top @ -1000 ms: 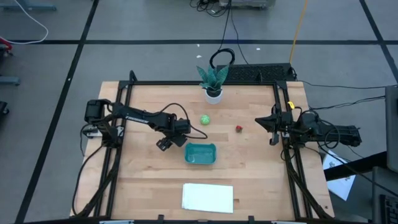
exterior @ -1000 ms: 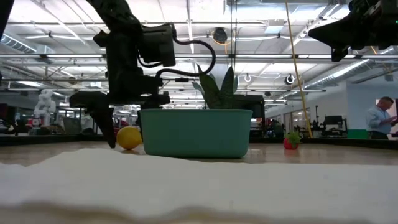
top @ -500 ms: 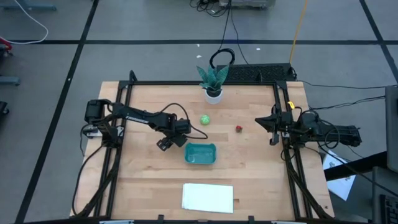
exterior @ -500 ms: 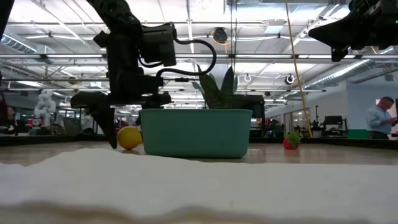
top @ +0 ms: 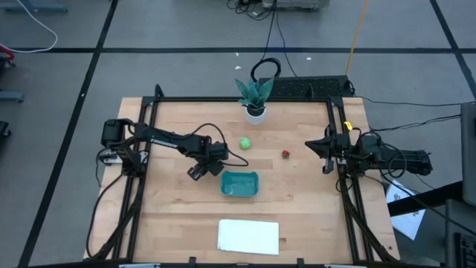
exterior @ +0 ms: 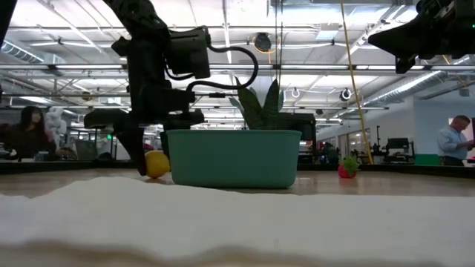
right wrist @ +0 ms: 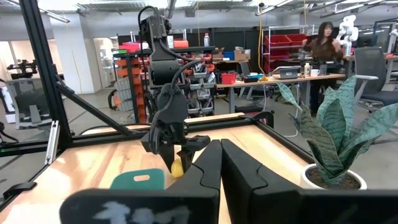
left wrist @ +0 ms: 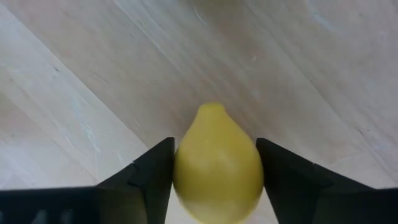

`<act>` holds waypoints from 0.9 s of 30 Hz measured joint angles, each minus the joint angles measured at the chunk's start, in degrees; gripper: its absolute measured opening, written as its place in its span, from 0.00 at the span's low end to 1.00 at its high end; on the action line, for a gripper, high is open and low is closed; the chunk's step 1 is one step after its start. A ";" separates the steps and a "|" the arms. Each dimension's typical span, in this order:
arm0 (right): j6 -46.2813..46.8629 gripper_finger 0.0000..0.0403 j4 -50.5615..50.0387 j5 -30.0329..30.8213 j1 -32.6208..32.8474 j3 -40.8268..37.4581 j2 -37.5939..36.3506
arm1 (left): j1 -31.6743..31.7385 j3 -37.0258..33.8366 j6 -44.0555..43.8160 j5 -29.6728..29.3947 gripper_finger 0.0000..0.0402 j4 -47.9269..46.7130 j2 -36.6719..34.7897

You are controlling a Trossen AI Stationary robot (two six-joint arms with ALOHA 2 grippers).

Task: Pick and placing Produce into tupperware
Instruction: Put the yellow lemon into the blue basket

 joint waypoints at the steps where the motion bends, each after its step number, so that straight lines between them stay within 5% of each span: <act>1: 0.00 0.00 0.00 0.00 -0.01 0.00 -0.02 | 0.00 0.01 0.00 0.00 0.50 0.02 -0.02; 13: -0.02 0.00 0.02 0.00 -0.01 0.00 -0.01 | 0.00 0.03 0.00 -2.14 0.54 -0.13 -0.04; 21: -0.04 0.00 0.05 0.00 0.00 0.00 -0.02 | 0.00 0.03 -0.91 -2.93 0.46 -0.54 -1.63; 27: -0.04 0.00 0.20 -0.01 0.00 0.00 -0.01 | 0.00 0.03 -4.60 -1.09 0.52 -0.54 -4.26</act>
